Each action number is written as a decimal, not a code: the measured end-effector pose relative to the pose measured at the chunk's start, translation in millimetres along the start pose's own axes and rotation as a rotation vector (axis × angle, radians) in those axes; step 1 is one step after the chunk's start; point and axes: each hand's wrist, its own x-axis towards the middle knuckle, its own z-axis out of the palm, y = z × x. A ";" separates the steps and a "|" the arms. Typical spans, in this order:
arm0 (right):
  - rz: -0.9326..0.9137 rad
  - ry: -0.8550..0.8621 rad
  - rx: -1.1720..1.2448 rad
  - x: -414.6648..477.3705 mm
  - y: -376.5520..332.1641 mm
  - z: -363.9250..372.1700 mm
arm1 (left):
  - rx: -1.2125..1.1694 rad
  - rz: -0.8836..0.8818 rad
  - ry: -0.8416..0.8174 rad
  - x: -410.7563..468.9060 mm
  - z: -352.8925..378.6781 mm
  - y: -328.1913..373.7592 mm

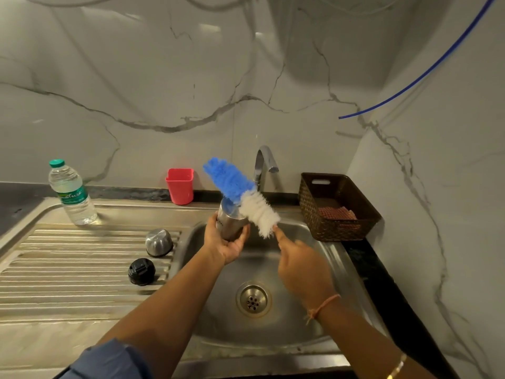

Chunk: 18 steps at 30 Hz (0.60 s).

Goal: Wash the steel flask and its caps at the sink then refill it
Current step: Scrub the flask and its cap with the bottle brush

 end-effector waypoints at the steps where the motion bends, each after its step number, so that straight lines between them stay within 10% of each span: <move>1: -0.031 -0.018 -0.049 -5.6 -1.3 3.2 | -0.002 0.010 0.016 1.3 -2.5 1.7; 18: -0.081 0.078 -0.105 17.9 -17.7 11.0 | 0.179 -0.102 -0.004 5.6 -12.8 8.6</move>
